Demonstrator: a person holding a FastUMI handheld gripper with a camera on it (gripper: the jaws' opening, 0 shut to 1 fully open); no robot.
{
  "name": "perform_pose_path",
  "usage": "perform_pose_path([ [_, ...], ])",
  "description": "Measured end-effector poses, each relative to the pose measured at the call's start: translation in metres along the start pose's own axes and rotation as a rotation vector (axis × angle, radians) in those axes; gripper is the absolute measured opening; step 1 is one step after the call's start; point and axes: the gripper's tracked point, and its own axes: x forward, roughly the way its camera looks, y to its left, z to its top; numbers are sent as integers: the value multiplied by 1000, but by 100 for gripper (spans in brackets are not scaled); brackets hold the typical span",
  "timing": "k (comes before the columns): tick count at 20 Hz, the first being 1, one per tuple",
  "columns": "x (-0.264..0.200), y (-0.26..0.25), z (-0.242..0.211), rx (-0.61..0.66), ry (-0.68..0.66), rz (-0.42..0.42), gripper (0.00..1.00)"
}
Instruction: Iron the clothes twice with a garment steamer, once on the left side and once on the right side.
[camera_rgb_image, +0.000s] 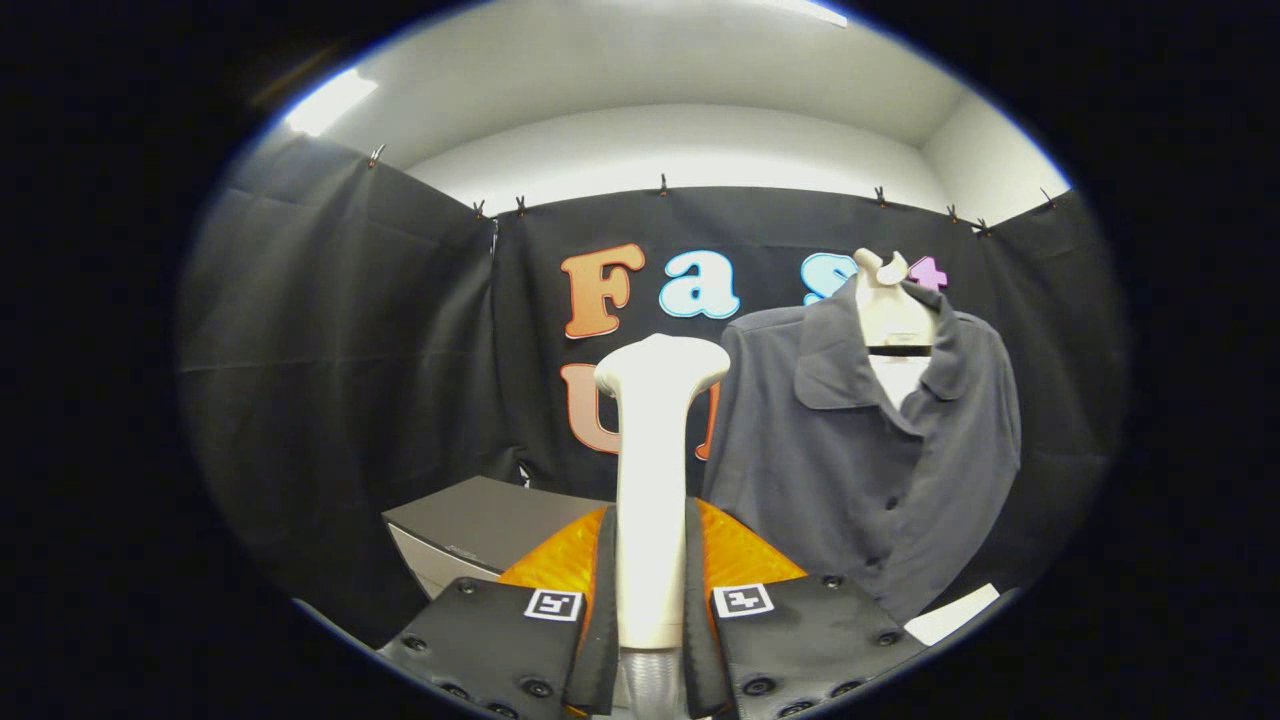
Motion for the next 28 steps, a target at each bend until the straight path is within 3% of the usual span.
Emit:
perform_pose_path([
  [9,-117,-99,-20,9,-85,-142,34],
  [16,-163,-187,-68,31,-99,-274,34],
  [19,-173,-213,-86,67,-100,-289,34],
  [22,-180,-226,-95,18,-112,-295,34],
  [28,-186,-219,-109,48,-101,-240,34],
])
